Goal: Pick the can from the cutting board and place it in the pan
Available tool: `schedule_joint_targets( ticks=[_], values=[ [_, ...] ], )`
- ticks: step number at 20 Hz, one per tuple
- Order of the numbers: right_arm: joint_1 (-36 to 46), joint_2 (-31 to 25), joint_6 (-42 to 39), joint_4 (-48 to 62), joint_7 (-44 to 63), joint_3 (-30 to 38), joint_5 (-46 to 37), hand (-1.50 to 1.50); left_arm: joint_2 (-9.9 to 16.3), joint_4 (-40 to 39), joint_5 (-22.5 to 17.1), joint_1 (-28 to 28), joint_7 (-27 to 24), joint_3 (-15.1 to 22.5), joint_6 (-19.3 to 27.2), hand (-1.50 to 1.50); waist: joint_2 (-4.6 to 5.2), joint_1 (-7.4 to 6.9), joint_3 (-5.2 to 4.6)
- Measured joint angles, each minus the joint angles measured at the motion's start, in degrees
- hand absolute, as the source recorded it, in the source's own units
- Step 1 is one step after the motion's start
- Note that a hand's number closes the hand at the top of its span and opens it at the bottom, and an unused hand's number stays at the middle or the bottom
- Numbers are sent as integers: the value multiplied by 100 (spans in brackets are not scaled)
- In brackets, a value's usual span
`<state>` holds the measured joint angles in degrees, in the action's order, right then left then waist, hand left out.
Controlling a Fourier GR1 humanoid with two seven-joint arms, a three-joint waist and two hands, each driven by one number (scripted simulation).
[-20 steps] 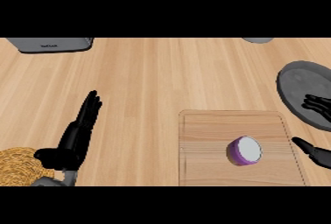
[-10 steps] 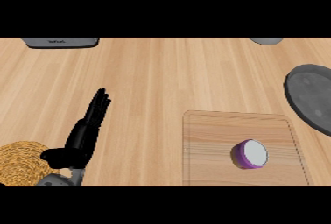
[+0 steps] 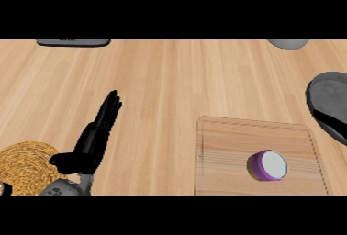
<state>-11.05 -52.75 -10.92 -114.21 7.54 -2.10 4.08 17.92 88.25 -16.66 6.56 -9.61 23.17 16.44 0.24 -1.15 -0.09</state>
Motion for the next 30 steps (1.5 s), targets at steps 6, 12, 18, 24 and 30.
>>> schedule_joint_targets(
  ticks=[6,12,18,24,30],
  values=[
    [641,131,-261,-63,935,-1119,-1071,-150,-73,31,78,59,134,-43,-12,0,-5,-10,3],
    [1006,784,-540,305,1414,-1736,-1868,-150,-196,51,180,-71,150,-210,-117,0,-17,60,6],
    [1159,1354,-998,439,1680,-1644,-2231,-150,-320,196,408,-332,118,-374,-316,0,-25,96,8],
    [1065,1841,-1085,716,1437,-1436,-2607,-150,-614,-70,647,-291,45,-520,-424,0,-25,115,10],
    [1203,2341,-1173,1183,1201,-1310,-3025,-150,-756,-82,797,-273,99,-733,-618,0,-25,113,9]
  ],
)
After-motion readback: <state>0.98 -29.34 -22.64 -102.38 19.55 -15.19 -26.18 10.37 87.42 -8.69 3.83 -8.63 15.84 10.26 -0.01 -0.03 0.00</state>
